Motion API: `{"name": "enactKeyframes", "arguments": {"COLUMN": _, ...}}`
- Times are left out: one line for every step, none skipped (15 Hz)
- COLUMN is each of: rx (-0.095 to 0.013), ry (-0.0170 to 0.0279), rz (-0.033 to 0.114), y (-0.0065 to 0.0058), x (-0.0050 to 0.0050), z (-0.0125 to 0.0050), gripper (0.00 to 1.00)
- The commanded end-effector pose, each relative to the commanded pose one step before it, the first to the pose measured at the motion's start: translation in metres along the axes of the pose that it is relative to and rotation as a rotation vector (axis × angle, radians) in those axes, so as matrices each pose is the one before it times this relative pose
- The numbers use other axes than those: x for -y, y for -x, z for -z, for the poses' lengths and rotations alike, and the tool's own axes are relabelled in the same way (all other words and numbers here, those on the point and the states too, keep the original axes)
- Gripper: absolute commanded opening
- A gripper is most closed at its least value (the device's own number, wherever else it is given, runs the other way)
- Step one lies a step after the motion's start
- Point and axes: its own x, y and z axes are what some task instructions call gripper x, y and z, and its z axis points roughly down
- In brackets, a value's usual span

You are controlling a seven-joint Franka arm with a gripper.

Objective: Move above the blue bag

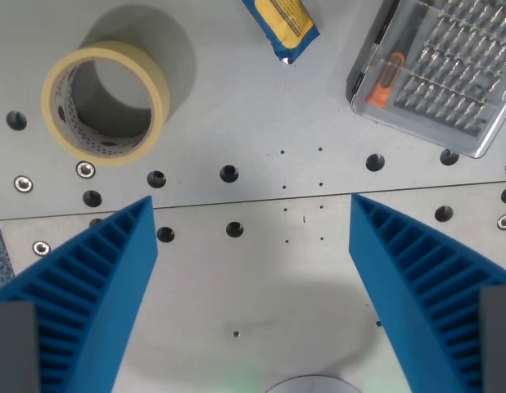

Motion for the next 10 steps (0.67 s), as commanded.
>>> {"name": "enactKeyframes", "arguments": {"rx": -0.0056, "ry": -0.00025, "rz": 0.0001, "y": 0.00042, "x": -0.00006, "z": 0.00231, "gripper": 1.0}}
{"name": "enactKeyframes", "arguments": {"rx": -0.0003, "ry": -0.00009, "rz": -0.0005, "y": 0.0, "x": 0.0, "z": 0.0, "gripper": 1.0}}
{"name": "enactKeyframes", "arguments": {"rx": 0.0002, "ry": -0.00016, "rz": 0.0004, "y": -0.00002, "x": 0.0, "z": -0.00003, "gripper": 1.0}}
{"name": "enactKeyframes", "arguments": {"rx": -0.0001, "ry": -0.00012, "rz": 0.0012, "y": -0.00005, "x": 0.0, "z": -0.0001, "gripper": 1.0}}
{"name": "enactKeyframes", "arguments": {"rx": -0.0001, "ry": 0.00004, "rz": 0.0034, "y": -0.0001, "x": 0.0, "z": -0.0002, "gripper": 1.0}}
{"name": "enactKeyframes", "arguments": {"rx": 0.0001, "ry": 0.00002, "rz": 0.0043, "y": -0.00017, "x": 0.0, "z": -0.00035, "gripper": 1.0}}
{"name": "enactKeyframes", "arguments": {"rx": 0.0002, "ry": -0.0002, "rz": 0.0061, "y": -0.00027, "x": 0.0, "z": -0.00055, "gripper": 1.0}}
{"name": "enactKeyframes", "arguments": {"rx": 0.0002, "ry": -0.00019, "rz": 0.008, "y": -0.00039, "x": 0.0, "z": -0.00079, "gripper": 1.0}}
{"name": "enactKeyframes", "arguments": {"rx": -0.0007, "ry": 0.00003, "rz": 0.0102, "y": -0.00054, "x": 0.0, "z": -0.00108, "gripper": 1.0}}
{"name": "enactKeyframes", "arguments": {"rx": -0.0011, "ry": -0.00002, "rz": 0.0119, "y": -0.0007, "x": 0.0, "z": -0.00139, "gripper": 1.0}}
